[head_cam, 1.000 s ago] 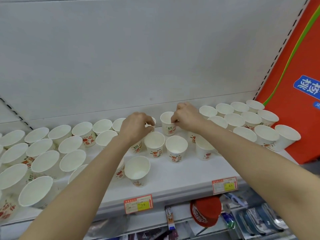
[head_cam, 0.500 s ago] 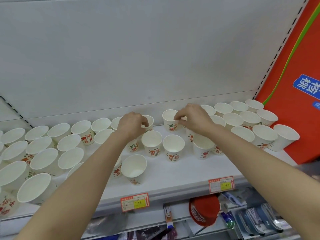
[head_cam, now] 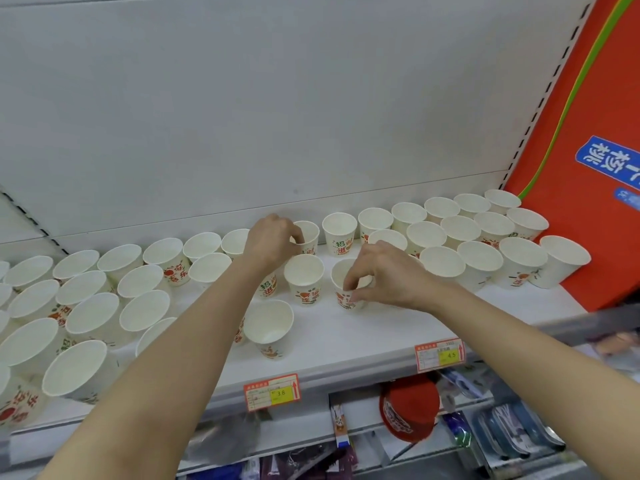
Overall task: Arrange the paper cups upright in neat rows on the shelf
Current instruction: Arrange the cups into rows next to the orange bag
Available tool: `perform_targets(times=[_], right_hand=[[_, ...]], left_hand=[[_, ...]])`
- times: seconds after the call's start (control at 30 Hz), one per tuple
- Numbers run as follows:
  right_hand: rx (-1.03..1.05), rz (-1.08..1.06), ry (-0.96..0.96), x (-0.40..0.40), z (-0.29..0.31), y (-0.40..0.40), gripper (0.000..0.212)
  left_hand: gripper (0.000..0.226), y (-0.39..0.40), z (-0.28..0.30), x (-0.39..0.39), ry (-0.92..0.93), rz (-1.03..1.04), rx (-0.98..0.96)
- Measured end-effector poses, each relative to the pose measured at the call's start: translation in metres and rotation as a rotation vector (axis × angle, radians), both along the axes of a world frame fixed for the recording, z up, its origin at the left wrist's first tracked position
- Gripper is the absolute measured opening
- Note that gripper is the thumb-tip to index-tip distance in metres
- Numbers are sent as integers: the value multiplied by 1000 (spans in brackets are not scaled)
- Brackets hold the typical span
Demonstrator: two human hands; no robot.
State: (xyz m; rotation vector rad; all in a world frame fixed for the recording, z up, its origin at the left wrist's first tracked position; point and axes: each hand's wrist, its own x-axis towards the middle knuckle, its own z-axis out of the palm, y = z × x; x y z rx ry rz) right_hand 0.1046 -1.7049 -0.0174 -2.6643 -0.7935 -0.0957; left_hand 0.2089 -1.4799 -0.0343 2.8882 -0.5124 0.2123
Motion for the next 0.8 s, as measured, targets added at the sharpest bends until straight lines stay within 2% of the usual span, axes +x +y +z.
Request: perform_targets(times=[0.27, 0.47, 0.6, 0.67, 0.8], right_hand=[[-93, -142, -201, 25, -13, 7, 9], [-114, -227, -197, 38, -12, 10, 11], [-88, -220, -204, 39, -16, 12, 10], [-41, -232, -236, 37, -18, 15, 9], [253, -246, -240, 15, -20, 28, 5]], left_hand=[[10, -3, 3, -5, -25, -16, -19], [17, 0, 6, -11, -24, 4, -96], [10, 14, 15, -23, -18, 69, -238], [8, 20, 22, -34, -12, 104, -280], [8, 27, 30, -62, -15, 183, -316]])
